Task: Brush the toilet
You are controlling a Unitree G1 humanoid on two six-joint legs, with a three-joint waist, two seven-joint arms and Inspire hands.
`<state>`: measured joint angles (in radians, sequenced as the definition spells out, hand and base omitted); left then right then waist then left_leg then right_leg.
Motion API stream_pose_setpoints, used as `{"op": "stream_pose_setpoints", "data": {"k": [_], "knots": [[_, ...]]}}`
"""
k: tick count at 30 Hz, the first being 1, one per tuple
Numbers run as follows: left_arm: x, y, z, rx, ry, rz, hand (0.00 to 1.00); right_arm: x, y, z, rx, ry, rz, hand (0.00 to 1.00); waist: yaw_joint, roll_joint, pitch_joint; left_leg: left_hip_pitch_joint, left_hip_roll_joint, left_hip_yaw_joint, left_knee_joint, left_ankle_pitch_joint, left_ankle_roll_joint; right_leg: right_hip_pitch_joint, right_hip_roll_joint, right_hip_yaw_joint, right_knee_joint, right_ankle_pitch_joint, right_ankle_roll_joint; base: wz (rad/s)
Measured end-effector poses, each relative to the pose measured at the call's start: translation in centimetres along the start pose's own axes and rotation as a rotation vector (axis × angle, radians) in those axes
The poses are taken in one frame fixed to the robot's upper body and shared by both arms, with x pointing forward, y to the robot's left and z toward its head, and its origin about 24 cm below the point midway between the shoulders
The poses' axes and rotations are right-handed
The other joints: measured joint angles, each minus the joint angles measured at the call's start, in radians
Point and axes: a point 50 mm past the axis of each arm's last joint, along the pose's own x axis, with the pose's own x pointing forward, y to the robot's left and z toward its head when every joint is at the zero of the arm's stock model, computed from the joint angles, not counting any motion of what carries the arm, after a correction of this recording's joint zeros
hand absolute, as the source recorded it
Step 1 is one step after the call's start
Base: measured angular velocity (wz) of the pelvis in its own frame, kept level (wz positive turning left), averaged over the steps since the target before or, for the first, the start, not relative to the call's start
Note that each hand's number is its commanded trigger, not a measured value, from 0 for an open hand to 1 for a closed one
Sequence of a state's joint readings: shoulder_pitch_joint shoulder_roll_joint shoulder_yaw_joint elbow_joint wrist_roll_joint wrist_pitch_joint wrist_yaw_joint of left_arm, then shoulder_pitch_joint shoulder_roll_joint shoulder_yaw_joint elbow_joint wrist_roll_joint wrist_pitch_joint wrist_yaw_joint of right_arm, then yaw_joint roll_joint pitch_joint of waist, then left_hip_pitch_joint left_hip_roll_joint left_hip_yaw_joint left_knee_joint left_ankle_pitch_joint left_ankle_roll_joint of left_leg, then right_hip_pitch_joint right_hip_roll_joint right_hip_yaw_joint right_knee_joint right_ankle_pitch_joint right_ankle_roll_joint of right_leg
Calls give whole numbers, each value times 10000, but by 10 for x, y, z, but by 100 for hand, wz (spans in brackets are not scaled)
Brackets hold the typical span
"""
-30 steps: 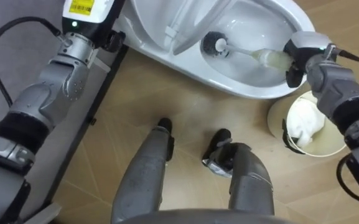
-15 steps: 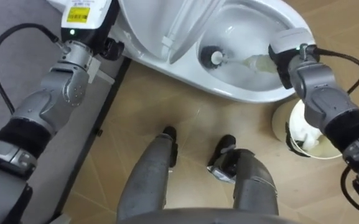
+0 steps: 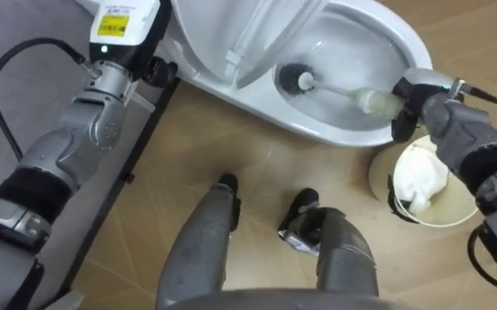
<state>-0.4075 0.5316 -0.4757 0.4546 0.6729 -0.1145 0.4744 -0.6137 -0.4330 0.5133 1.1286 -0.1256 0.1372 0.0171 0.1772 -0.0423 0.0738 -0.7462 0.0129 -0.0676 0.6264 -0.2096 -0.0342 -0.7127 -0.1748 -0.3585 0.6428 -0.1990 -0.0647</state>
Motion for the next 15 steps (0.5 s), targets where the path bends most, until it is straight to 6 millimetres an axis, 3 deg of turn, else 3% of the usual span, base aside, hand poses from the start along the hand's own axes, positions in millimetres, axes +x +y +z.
{"op": "stream_pose_setpoints", "data": {"k": [2, 7, 10, 15], "knots": [[2, 1, 0, -1, 5, 186, 0, 0, -5, -5, 1099, 250, -296, 100, -121, -36, 21, -80, -114, 10, 80, 48, 74, -98, -140, 16, 145, -47, 62, 16], [11, 7, 0, 611, -129, 313, 0, 0, -16, -4, 1288, 189, -798, 100, -491, -205, 125, -302, -322, 26, 371, 99, 173, -296, -446, 103, 563, -298, 190, 17], [16, 9, -3, 948, -65, 146, 0, 1, -23, 3, 317, -9, -1121, 100, -554, -218, 134, -345, -275, 9, 466, 89, 191, -266, -342, 73, 495, -230, 266, -6], [18, 9, -4, 989, 111, -76, 0, -1, -33, 21, -2180, -781, -1774, 100, -488, -137, 147, -336, -252, 131, 468, 101, 211, -355, -310, 210, 503, -92, 195, -8]]}}
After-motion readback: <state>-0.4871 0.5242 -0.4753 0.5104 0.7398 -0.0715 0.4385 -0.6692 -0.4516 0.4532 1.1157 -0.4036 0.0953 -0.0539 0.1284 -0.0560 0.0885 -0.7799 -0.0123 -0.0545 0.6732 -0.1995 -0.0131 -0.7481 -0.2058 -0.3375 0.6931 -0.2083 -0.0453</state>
